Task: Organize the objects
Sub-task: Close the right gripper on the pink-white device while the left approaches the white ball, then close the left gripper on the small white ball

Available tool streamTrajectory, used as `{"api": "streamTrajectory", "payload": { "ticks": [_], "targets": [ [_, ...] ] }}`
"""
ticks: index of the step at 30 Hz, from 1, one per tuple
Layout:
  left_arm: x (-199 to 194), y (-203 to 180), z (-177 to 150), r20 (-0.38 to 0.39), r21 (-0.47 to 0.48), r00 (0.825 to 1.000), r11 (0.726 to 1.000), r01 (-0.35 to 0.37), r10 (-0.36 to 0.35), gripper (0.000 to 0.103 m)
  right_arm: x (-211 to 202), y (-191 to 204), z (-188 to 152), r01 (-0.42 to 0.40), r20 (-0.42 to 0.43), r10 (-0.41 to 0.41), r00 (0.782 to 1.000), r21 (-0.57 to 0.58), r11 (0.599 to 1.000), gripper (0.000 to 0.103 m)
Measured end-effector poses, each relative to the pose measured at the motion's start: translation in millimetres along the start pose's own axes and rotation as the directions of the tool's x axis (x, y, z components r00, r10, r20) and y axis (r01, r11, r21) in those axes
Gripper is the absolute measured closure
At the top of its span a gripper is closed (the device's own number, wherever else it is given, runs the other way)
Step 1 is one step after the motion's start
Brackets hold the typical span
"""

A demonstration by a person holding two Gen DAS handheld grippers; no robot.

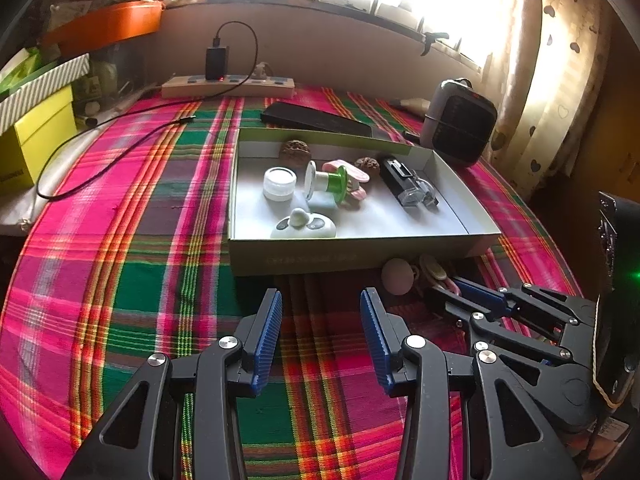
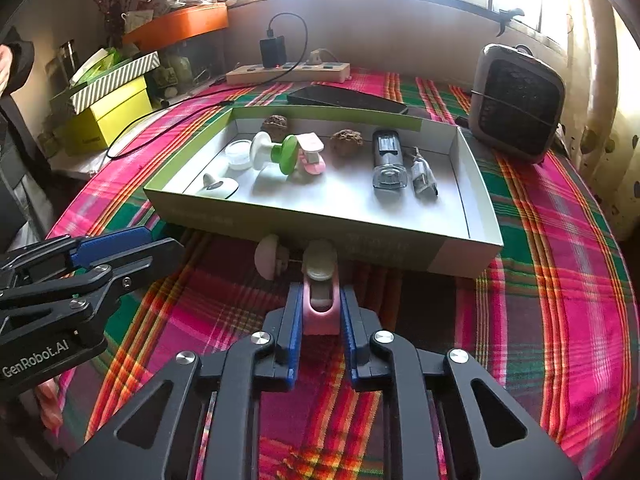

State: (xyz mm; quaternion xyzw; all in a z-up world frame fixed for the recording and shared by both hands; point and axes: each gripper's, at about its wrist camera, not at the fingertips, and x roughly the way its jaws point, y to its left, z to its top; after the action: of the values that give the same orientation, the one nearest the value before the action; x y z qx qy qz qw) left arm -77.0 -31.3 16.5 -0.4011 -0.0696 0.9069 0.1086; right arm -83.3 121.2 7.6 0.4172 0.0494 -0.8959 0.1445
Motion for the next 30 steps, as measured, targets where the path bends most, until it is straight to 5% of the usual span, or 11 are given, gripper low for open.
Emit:
{"api": "streamTrajectory", "payload": {
  "ticks": [19, 30],
  "targets": [
    [26, -35, 8, -0.068, 0.073, 0.993, 0.992, 0.106, -0.101, 0.064, -23, -46, -20, 0.072, 0.019, -0.075, 0.997, 0.099, 0.993, 0.084],
    [46, -53, 13, -0.093, 0.106, 0.994, 0.992, 0.073, -0.063, 0.064, -29, -68, -24, 0.067, 0.028, -0.072, 0.997, 0.146, 0.987, 0.084]
  ]
}}
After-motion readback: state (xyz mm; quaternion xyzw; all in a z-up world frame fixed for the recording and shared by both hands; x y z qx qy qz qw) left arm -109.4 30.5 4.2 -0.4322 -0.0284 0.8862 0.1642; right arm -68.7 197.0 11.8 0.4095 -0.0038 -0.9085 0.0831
